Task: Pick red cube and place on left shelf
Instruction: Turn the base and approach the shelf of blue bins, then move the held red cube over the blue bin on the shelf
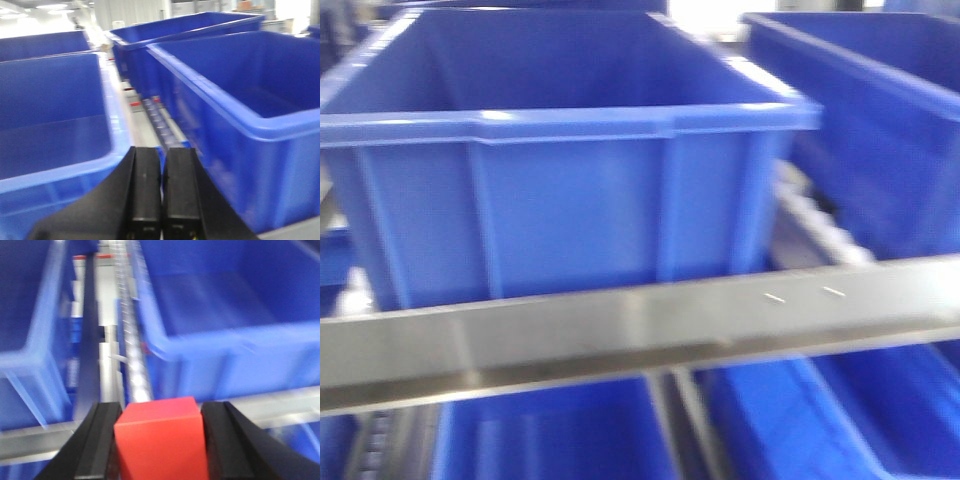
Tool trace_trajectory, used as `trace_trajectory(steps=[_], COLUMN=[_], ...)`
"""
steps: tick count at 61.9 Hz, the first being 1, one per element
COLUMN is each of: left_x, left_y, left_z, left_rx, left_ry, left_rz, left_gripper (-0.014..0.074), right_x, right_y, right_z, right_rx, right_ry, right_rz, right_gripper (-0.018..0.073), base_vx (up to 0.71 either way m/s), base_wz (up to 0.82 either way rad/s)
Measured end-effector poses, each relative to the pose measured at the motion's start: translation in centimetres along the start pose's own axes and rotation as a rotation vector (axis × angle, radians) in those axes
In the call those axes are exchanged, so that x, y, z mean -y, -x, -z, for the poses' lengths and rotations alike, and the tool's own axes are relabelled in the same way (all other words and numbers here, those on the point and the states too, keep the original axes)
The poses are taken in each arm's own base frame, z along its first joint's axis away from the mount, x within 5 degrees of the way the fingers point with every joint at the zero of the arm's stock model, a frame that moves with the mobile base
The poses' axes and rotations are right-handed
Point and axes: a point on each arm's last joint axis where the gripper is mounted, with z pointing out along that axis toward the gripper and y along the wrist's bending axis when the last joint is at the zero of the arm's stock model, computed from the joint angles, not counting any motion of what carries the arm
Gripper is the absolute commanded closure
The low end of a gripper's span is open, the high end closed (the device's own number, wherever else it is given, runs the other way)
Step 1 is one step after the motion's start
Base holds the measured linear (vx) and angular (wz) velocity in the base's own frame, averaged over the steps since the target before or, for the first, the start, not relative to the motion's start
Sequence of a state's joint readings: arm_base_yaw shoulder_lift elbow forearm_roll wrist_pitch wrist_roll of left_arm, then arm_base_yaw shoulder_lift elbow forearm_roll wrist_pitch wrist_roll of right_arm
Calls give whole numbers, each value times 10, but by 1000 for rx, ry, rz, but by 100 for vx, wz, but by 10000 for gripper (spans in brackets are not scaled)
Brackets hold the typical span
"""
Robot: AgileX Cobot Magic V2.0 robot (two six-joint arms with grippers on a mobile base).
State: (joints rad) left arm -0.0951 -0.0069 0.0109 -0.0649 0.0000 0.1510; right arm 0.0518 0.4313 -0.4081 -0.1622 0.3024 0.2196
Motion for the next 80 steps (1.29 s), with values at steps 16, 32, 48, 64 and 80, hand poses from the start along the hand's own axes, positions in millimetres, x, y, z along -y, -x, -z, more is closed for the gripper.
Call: trace_trajectory(steps=[16, 32, 48, 64, 80], left_x=[0, 0, 0, 0, 0], left_y=[0, 0, 0, 0, 0], left_z=[0, 0, 0, 0, 0], left_rx=[0, 0, 0, 0, 0], left_ry=[0, 0, 0, 0, 0], left_rz=[0, 0, 0, 0, 0], left_gripper=[491, 491, 491, 491, 491], right_x=[0, 0, 0, 0, 0], right_y=[0, 0, 0, 0, 0], right_z=[0, 0, 0, 0, 0], right_rx=[0, 0, 0, 0, 0], right_ry=[0, 0, 0, 0, 0], right_rz=[0, 0, 0, 0, 0], right_gripper=[502, 502, 502, 502, 502], base_vx=[19, 11, 5, 2, 0], base_wz=[38, 25, 10, 9, 1])
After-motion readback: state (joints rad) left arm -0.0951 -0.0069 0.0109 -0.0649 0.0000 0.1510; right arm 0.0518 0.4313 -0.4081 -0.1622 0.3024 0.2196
